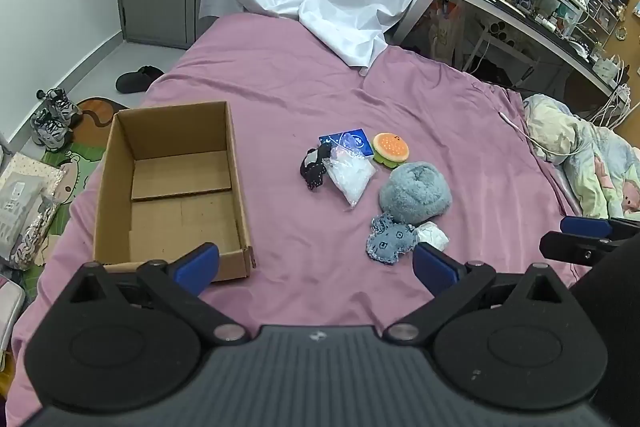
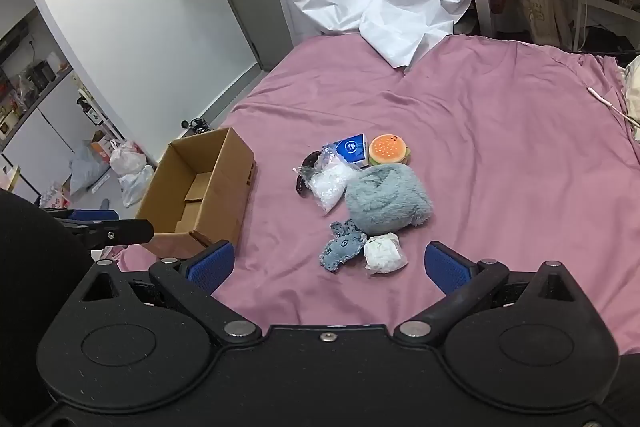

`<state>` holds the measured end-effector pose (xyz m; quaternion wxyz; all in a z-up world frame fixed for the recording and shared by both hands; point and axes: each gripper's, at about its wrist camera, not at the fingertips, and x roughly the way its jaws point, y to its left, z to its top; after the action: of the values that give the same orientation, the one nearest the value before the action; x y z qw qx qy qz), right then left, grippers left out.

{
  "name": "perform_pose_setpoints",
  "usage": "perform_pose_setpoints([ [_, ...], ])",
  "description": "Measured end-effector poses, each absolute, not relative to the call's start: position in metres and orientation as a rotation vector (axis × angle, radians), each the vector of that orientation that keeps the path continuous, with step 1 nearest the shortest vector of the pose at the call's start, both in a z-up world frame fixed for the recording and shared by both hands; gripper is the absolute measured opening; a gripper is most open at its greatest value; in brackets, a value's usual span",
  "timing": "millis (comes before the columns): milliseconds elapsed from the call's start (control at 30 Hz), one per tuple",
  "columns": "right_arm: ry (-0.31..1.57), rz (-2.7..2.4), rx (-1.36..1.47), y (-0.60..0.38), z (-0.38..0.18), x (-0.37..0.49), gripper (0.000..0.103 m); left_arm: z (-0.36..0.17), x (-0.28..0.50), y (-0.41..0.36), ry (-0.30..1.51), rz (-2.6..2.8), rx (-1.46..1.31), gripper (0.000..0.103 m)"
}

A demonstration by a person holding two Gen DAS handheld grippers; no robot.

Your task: Organize soft objects

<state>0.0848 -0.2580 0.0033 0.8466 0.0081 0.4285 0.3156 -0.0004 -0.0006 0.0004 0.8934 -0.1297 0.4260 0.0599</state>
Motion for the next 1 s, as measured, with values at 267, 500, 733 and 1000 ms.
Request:
perform_pose_setpoints([
  [267, 0.899, 0.662, 0.018, -0.2617, 0.002, 0.0838, 0.102, 0.0008, -0.0026, 0.0032, 0.888, 0.127, -0.267, 0.102],
  [500, 0.904, 0.659, 0.023, -0.2637, 0.0021, 0.0832, 0.102, 0.0026, -0.0025, 0.0037, 0.893, 0.126, -0.267, 0.102],
  [733, 0.908, 0.646, 0.022, -0.2612, 0.0024, 0.0853, 0.102, -0.001, 0.0028, 0.0, 0.9, 0.134, -0.262, 0.102],
  [1000, 0.911, 0.644, 0.026, -0.2615, 0.0011, 0.087, 0.102, -0.0026, 0.0046, 0.0002, 0.907, 0.131, -0.26, 0.102],
])
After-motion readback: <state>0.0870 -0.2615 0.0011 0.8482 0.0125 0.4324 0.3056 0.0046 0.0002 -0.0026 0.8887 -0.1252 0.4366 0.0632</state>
